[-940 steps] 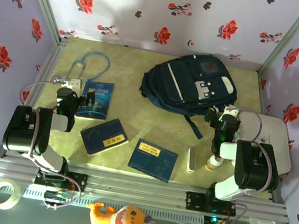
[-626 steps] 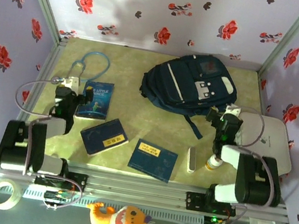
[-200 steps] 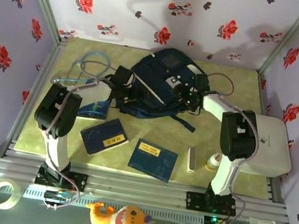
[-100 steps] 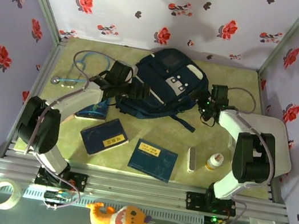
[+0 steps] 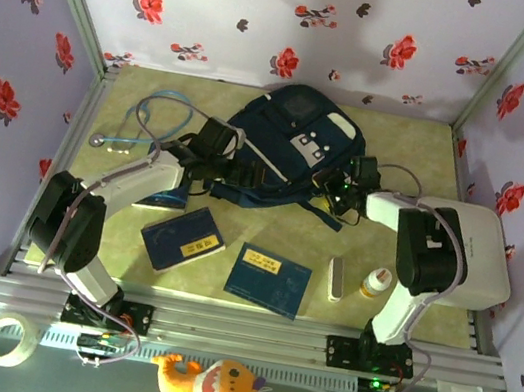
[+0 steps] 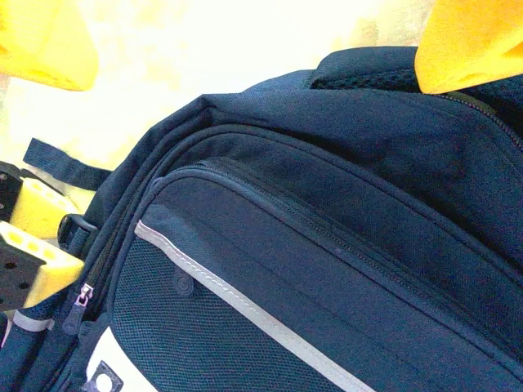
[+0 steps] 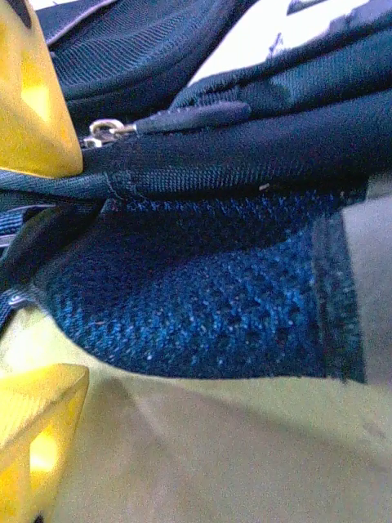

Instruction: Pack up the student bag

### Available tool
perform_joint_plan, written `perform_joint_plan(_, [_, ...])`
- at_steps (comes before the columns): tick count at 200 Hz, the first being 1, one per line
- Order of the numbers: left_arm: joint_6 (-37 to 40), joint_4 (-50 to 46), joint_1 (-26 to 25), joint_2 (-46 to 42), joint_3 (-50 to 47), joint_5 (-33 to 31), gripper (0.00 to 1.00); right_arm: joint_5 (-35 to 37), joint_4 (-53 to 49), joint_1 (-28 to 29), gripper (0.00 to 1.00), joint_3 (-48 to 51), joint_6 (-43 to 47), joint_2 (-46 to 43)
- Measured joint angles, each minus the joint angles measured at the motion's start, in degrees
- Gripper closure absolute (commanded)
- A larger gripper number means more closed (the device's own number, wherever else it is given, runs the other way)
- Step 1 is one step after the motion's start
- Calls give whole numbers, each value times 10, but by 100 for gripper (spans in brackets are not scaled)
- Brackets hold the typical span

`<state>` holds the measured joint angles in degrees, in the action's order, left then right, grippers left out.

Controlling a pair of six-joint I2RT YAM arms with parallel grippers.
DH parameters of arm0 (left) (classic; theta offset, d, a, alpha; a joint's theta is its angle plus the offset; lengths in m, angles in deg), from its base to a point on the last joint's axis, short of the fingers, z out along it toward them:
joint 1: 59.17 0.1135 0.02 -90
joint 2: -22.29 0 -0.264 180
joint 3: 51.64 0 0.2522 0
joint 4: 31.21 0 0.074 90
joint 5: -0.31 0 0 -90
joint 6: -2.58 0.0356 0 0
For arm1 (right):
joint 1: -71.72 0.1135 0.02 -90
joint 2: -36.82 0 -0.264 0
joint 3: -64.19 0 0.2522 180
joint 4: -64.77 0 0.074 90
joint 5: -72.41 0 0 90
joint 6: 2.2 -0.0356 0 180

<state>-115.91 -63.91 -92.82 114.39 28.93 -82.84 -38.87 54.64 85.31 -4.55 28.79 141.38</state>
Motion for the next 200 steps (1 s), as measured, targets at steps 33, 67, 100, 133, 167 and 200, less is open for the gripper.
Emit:
perform_joint_plan(33, [0,10,-1,0,4,-3,0,-9,21,0,69,-4,0,5])
perform_joint_plan(67, [-14,31,-5,-2,4,-15,0,-23,28,0,85,-7,-1,4])
perform_joint_plan(100, [-16,35,-33,-12,4,-40,0,-36,31,1,87,-9,-2,-11])
perform_joint_plan(133, [-26,35,-87,-19,4,-57,2,-43,30,8,89,-9,-4,-48])
perform_joint_plan(167, [-42,43,-149,-14,2,-64,6,-47,30,14,88,-9,-31,-73])
perform_joint_plan(200, [-46,72,-171,33,2,-57,11,-47,30,21,88,-9,-74,-86])
